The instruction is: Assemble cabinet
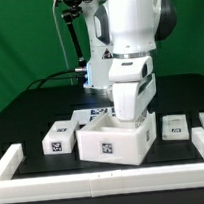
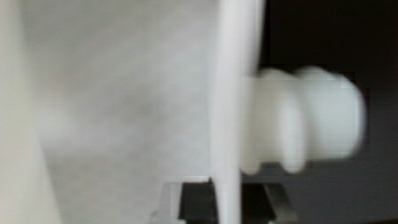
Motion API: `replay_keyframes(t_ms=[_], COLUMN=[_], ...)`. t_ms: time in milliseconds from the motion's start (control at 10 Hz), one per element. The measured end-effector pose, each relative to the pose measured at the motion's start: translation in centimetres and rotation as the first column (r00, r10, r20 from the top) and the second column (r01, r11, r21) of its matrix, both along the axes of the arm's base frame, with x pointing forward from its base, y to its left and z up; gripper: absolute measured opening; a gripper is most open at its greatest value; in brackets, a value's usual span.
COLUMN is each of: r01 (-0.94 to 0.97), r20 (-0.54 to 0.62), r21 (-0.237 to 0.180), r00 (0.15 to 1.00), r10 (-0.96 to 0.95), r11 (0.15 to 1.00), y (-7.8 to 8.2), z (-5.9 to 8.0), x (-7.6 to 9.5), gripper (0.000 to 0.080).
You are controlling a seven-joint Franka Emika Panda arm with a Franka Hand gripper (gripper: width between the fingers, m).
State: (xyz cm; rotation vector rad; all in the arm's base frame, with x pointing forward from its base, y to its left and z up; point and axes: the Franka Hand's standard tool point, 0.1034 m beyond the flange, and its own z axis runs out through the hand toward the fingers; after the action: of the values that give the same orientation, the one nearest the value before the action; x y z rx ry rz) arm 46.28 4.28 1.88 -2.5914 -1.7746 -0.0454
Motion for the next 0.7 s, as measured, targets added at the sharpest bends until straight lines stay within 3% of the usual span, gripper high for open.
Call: replay_keyframes(t_ms=[500, 700], r01=[0.000, -0.104], r20=[0.000, -0.016], r21=[0.000, -0.007], r00=[1.000, 0.994], r10=[0.000, 0.104], r11=[1.000, 0.995], y=[0.01, -0.37], z=[0.00, 0.00], x=[0.00, 0.60], gripper=[0.0035, 0.0035])
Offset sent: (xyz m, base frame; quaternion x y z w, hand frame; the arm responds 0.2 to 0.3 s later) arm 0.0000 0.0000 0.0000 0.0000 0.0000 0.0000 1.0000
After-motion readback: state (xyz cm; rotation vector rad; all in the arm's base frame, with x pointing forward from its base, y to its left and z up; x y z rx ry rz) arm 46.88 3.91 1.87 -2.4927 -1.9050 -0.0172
